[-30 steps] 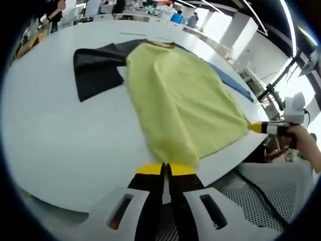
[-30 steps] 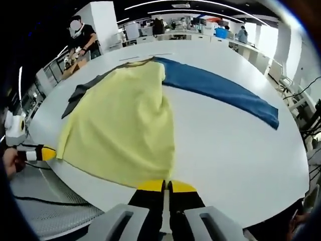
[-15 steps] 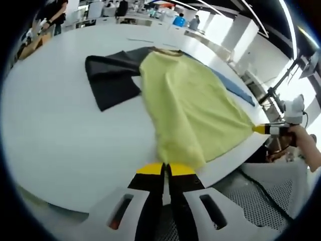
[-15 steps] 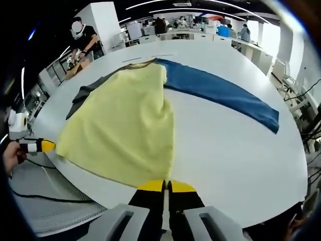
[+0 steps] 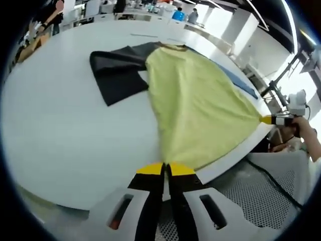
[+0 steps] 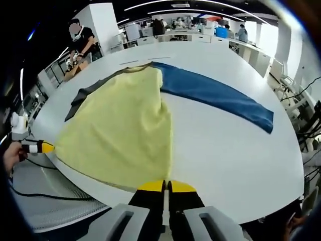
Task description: Fold the garment on the visible template until the final outline fits inside the template.
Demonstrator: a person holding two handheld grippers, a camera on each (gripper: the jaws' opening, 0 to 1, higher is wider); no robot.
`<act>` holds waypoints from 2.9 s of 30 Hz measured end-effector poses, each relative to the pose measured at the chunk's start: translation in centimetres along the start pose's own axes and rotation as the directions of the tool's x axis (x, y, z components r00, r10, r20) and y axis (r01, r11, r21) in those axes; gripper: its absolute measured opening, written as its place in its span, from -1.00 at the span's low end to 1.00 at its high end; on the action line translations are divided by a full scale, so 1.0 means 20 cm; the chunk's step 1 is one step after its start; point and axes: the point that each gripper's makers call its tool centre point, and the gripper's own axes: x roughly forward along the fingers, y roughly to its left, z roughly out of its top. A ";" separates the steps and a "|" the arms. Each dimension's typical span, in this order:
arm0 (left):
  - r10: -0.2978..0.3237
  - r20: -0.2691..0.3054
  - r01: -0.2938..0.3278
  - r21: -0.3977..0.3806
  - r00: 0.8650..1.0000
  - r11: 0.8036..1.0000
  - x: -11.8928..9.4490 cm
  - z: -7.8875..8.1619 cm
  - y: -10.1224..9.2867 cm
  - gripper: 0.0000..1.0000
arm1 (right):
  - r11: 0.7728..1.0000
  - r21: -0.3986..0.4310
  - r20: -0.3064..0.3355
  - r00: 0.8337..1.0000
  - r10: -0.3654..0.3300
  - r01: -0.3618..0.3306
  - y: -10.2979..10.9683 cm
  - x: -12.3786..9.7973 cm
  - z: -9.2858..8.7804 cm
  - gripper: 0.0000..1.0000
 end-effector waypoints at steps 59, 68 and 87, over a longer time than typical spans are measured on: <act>-0.053 0.246 0.002 0.203 0.968 0.979 -0.06 0.22 -0.05 0.97 | 0.991 -0.020 0.215 0.967 0.137 -0.136 -0.05 -0.05 0.23 0.31; -0.070 0.257 0.008 0.236 0.964 0.972 -0.07 0.24 -0.05 0.98 | 0.992 -0.072 0.271 0.955 0.118 -0.102 -0.11 -0.03 0.35 0.28; -0.087 0.317 0.007 0.245 0.944 0.970 -0.09 0.32 -0.08 0.98 | 0.959 -0.262 0.276 0.944 0.183 -0.109 -0.09 0.15 0.67 -0.11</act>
